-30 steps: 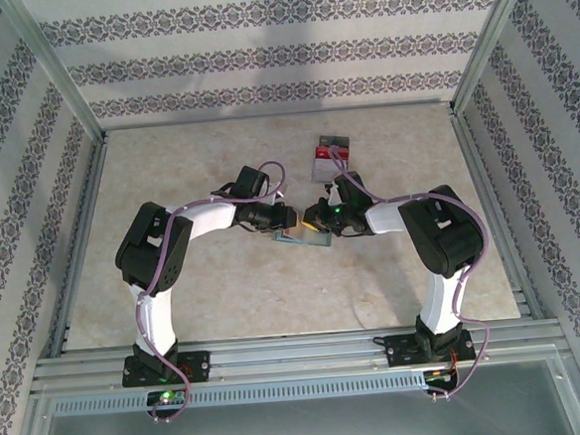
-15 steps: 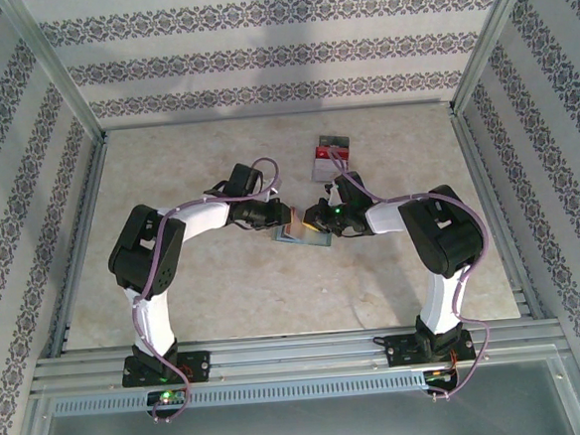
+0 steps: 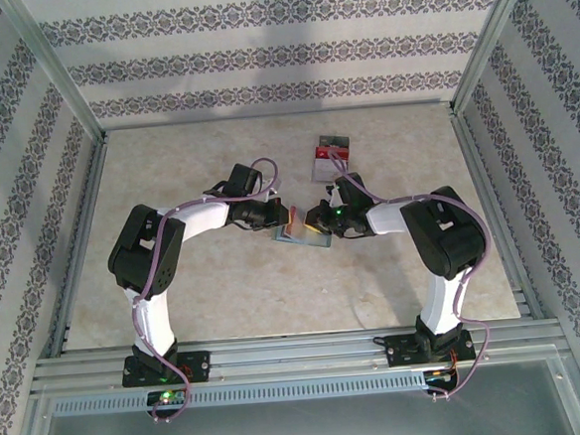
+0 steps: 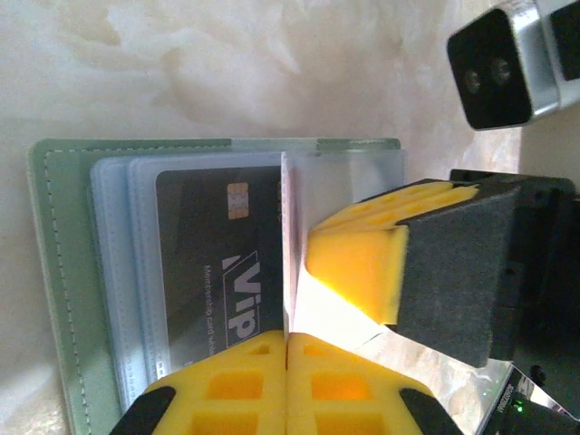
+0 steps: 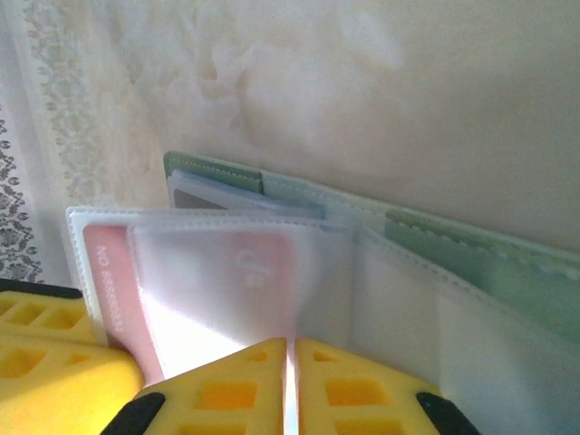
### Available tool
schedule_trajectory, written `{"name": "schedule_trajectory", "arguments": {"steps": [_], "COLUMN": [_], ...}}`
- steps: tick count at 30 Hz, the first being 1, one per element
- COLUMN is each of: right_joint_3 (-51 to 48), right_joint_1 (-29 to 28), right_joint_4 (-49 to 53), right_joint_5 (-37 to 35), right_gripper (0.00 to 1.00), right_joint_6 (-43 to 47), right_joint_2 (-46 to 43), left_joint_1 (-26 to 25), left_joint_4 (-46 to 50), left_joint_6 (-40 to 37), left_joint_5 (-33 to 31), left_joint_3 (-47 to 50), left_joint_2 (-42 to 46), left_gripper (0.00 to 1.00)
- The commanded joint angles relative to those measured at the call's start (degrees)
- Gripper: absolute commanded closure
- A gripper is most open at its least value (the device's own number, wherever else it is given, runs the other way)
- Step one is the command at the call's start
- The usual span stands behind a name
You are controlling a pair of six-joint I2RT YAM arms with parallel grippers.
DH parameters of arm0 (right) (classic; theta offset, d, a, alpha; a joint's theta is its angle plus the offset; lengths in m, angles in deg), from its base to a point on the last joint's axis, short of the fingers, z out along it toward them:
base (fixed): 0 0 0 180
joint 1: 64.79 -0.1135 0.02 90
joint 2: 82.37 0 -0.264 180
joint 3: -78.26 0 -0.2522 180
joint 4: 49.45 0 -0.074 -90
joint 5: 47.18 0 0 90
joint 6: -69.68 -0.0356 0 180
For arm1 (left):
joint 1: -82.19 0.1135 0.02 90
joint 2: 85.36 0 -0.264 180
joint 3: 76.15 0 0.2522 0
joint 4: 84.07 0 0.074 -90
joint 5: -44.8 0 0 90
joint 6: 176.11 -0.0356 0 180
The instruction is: Take the credit cards out of the card holder
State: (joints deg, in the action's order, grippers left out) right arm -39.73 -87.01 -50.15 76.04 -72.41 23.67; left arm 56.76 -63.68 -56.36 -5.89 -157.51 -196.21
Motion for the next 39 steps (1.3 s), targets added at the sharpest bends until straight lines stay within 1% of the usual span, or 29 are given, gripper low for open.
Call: {"name": "schedule_trajectory", "arguments": {"steps": [1,5,9,13,15,17,22,25,28,30,33,39], "right_joint_3": [-1.14,-1.18,-1.93,-0.78,0.35,1.28,2.81,3.08,3.08,2.84,2.29,3.76], "right_joint_1": [1.12,2.21,2.98,3.23,2.93,2.54,2.35,2.10,1.89,1.91,1.90,1.33], "right_joint_4": [4.99,11.17,12.32,12.30,11.88,11.83,11.78,11.82,11.81,10.67,7.30,5.14], "right_joint_5": [-3.20,-5.99,-6.36,-3.72,-1.89,-1.57,-1.75,-1.75,-1.61,-0.79,1.08,2.47], "right_gripper": [0.87,0.87,0.86,0.77,0.74,0.71,0.69,0.67,0.66,0.66,0.69,0.83], "right_joint_6": [3.26,7.02,8.76,8.86,8.19,7.77,7.24,7.20,6.96,6.26,4.28,2.31], "right_joint_2": [-3.53,-5.84,-9.23,-11.37,-11.47,-11.56,-10.78,-10.59,-10.42,-10.24,-10.30,-9.48], "left_joint_1": [0.53,0.45,0.12,-0.60,-0.90,-1.32,-2.13,-2.50,-2.91,-3.12,-3.61,-4.02], "left_joint_4": [1.70,1.30,0.13,-0.40,-0.42,-0.38,0.19,1.16,1.75,2.56,4.46,5.41], "left_joint_6": [-1.80,-1.47,-0.60,-0.06,0.11,0.12,-0.13,-0.64,-0.93,-1.32,-2.31,-2.88], "left_joint_5": [-1.87,-1.61,-0.57,-0.18,0.24,0.33,0.32,0.01,-0.44,-0.80,-0.90,-0.99], "left_joint_3": [0.58,0.53,0.46,-0.05,-0.60,-1.08,-2.23,-2.91,-3.71,-4.40,-5.69,-6.52], "left_joint_2": [2.15,2.44,2.52,2.05,1.63,1.25,0.15,-0.41,-1.10,-1.77,-2.94,-4.22], "left_gripper": [0.95,0.97,0.98,0.98,0.97,0.89,0.81,0.71,0.65,0.60,0.55,0.54]}}
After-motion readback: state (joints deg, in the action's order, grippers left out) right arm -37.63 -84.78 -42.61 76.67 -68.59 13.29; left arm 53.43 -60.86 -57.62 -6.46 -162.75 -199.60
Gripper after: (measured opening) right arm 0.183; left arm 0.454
